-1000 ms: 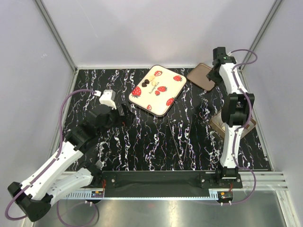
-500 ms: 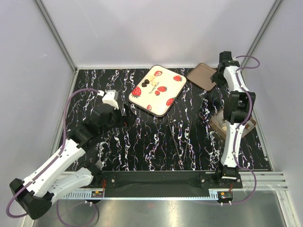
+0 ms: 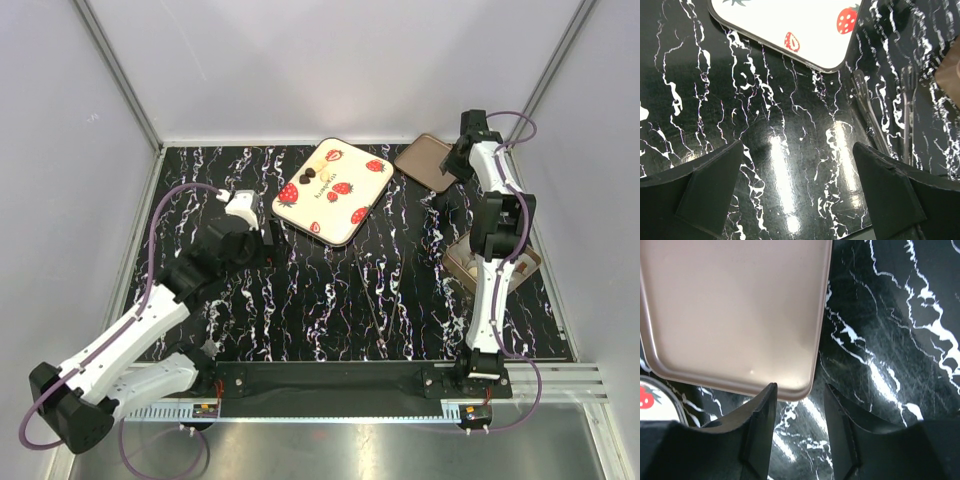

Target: Pack the chocolate

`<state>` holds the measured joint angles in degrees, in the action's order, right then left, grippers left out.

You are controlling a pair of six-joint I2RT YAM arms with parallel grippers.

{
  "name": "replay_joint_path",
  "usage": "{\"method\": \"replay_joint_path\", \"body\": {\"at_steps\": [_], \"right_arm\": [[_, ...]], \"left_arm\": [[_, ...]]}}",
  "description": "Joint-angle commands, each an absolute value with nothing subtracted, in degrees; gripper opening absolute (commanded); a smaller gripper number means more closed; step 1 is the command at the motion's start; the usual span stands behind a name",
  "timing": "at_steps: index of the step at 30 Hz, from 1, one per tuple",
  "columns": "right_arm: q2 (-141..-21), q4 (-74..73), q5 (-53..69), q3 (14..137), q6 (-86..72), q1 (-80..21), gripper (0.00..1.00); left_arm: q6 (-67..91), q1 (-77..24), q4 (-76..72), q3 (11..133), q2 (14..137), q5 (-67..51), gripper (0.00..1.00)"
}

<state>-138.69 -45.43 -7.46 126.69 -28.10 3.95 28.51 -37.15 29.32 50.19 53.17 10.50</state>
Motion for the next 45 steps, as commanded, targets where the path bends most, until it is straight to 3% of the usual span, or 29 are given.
{"method": "replay_joint_path", "body": {"at_steps": [1, 12, 18, 25, 26, 28, 45], "right_arm": [[-141.76, -48.34, -10.29, 131.66, -28.12, 3.78, 0.50], [-146.86, -47.99, -10.55, 134.03, -30.76, 3.78, 0.51], [-148.79, -50.44, -12.74, 135.52, -31.99, 3.78, 0.42], [-150.30, -53.18, -10.37, 138.69, -31.38, 4.66, 0.14], [-149.42, -52.74, -9.15, 138.52, -30.77, 4.75, 0.05], [-148.19, -51.60, -8.00, 138.17, -30.15, 4.75, 0.00], [-121.21, -48.87, -5.38, 124.91, -25.93, 5.19, 0.00]], "left_arm": [[27.69, -37.18, 25.93, 53.17, 54.58, 10.46, 0.99], [26.89, -37.18, 25.58, 53.26, 54.49, 12.04, 0.99], [26.98, -37.18, 26.10, 54.93, 56.07, 11.34, 0.99], [27.77, -37.18, 27.50, 58.88, 56.07, 11.85, 0.99], [27.95, -37.18, 27.60, 59.67, 56.16, 12.21, 0.99], [27.95, -37.18, 27.95, 60.55, 56.34, 12.57, 0.99], [23.73, -36.56, 30.85, 78.66, 66.62, 12.31, 0.99]]}}
